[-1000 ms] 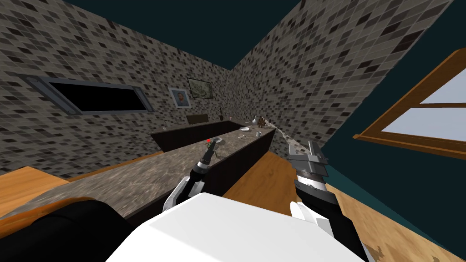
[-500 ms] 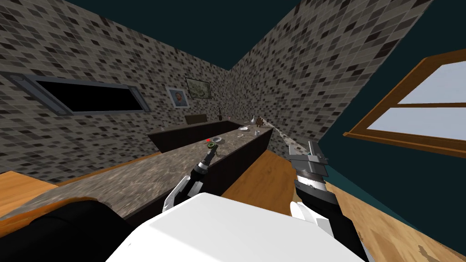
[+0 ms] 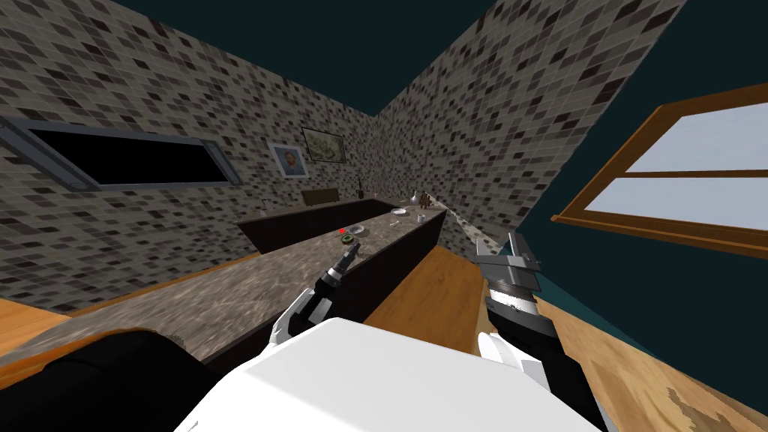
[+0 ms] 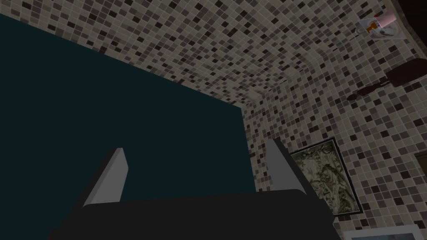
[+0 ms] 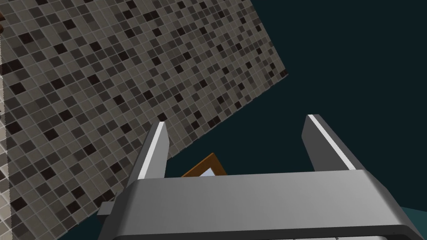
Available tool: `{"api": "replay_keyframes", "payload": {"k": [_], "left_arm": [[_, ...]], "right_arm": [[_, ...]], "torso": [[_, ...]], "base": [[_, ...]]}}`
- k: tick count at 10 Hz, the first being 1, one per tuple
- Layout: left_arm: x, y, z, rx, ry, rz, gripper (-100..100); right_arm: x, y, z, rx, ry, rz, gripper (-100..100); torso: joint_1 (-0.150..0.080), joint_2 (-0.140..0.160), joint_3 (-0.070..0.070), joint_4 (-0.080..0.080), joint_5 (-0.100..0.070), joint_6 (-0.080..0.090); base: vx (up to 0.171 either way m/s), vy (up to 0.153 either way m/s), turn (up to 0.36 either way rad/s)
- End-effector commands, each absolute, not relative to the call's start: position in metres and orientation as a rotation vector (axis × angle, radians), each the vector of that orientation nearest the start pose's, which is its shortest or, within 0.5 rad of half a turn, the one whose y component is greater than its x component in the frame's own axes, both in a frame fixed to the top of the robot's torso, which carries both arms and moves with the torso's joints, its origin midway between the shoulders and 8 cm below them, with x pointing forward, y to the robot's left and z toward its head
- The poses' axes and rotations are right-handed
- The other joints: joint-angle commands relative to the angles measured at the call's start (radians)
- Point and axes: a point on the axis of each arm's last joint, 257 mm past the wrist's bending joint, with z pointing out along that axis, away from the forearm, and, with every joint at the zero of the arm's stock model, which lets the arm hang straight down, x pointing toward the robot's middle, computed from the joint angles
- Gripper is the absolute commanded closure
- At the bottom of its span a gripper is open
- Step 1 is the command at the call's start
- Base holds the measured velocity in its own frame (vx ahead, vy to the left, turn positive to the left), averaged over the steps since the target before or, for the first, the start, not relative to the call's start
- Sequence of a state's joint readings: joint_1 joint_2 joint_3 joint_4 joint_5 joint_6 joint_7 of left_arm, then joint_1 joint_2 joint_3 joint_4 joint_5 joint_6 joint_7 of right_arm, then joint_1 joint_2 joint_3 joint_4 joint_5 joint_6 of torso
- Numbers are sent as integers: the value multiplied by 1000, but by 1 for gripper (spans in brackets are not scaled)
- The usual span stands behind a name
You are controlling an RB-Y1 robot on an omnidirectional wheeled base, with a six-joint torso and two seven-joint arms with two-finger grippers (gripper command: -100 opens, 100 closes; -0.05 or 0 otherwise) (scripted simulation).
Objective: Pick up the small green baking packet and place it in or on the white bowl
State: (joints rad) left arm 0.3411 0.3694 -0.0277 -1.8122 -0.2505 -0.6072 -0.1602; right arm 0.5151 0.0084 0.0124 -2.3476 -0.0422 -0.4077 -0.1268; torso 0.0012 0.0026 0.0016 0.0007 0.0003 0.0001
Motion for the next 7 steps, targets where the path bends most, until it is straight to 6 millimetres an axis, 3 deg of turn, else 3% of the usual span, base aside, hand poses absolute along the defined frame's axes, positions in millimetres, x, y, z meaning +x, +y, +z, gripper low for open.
{"api": "replay_keyframes", "payload": {"k": [1,7], "left_arm": [[413,250,-146,-235,1246,-940,-100],[427,274,-195,-167,1364,-814,-100]], "right_arm": [[344,-282,32,771,567,1446,0],[344,-282,32,771,567,1446,0]], "torso": [[0,0,0,0,0,0],[0,0,0,0,0,0]], "base": [[-42,7,-43],[-44,3,-65]]}}
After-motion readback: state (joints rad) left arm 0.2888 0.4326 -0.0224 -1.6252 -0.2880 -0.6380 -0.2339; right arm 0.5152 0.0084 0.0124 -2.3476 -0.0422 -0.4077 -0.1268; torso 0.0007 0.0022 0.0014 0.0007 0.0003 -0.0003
